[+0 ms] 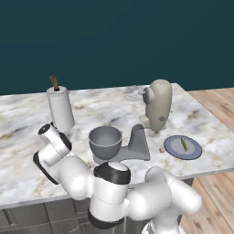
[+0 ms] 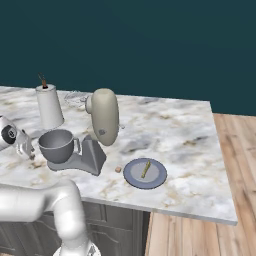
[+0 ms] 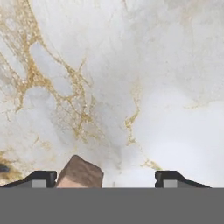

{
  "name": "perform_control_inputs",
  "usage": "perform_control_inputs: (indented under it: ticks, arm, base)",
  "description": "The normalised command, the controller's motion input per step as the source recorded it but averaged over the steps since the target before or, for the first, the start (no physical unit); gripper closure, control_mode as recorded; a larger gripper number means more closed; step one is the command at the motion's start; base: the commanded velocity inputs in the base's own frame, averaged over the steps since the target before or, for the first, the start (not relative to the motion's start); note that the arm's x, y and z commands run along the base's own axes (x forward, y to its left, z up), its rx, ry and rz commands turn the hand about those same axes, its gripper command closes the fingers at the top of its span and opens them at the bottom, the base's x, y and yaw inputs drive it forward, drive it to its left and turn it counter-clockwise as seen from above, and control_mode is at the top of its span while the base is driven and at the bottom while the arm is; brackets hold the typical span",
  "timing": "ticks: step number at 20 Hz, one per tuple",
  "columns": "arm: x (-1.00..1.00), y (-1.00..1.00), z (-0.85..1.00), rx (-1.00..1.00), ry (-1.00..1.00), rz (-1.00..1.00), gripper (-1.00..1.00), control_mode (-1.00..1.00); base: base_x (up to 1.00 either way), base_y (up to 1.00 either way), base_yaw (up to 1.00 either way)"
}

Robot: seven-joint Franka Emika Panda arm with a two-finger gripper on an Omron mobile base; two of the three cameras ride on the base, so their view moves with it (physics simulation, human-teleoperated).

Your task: Add butter and sugar cubes to the stand mixer bowl and then turn on the stand mixer to begin making frosting.

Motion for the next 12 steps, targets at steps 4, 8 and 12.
perform_control_inputs:
  ticks: [4,8,12]
  arm:
    - [0.0,0.0,-0.55,-0.03,0.1,-0.01,-1.0,-1.0]
    - [-0.14,0.0,-0.51,-0.05,0.05,-0.02,1.0,-1.0]
    - [-0.41,0.0,-0.32,-0.03,0.0,-0.02,1.0,-1.0]
  base:
    - [0.0,0.0,0.0]
    - [0.0,0.0,0.0]
    - [0.0,0.0,0.0]
